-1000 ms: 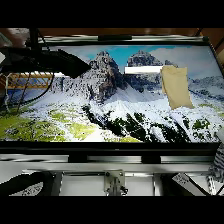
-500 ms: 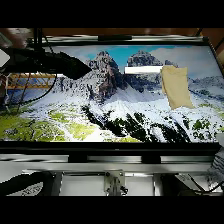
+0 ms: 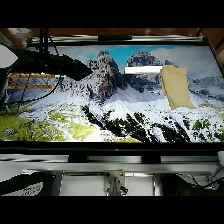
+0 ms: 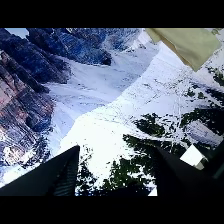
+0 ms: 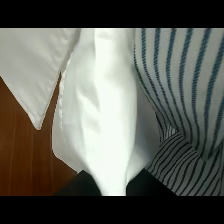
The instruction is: Fold the shirts.
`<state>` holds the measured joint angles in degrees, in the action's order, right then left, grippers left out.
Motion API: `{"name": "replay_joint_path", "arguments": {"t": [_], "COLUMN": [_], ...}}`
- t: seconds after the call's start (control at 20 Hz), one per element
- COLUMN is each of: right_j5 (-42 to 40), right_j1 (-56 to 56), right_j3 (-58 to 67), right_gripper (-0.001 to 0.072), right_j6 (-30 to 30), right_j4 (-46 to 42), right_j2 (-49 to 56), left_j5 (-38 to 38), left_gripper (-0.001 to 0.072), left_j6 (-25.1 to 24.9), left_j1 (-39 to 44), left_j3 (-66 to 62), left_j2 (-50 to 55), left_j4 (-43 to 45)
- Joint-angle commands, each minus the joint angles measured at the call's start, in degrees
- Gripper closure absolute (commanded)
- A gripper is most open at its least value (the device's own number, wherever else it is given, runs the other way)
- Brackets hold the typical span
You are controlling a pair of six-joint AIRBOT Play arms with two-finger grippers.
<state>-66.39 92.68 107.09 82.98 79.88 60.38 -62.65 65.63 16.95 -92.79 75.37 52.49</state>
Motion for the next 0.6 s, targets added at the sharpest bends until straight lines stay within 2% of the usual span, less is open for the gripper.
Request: {"name": "replay_joint_path", "arguments": {"t": [0.0, 0.05, 0.1, 0.35, 0.55], "right_j5": [-0.11, 0.02, -0.96, -12.59, -20.59], "right_j1": [4.11, 4.35, 4.35, 4.22, 4.22], "right_j3": [-0.02, 0.0, 0.0, -0.02, -0.02], "right_gripper": [0.0606, 0.0349, 0.0145, 0.0143, 0.0143], "right_j6": [-0.2, -0.28, -0.37, -0.33, -0.37], "right_j4": [3.91, 5.79, 8.13, 18.23, 21.46], "right_j2": [-0.2, -0.22, -0.22, -2.4, -6.73], "left_j5": [0.11, 0.28, 0.61, 4.02, 8.26], "left_gripper": [0.0168, 0.0168, 0.0168, 0.0168, 0.0168], "left_j6": [0.0, 0.0, 0.0, -0.02, -0.02], "left_j1": [-0.02, -0.02, -0.02, -0.02, -0.02], "left_j3": [-0.02, -0.02, -0.02, -0.02, -0.02], "left_j2": [0.15, 0.15, 0.15, 0.57, 2.38], "left_j4": [0.07, 0.07, 0.04, 0.07, 0.04]}}
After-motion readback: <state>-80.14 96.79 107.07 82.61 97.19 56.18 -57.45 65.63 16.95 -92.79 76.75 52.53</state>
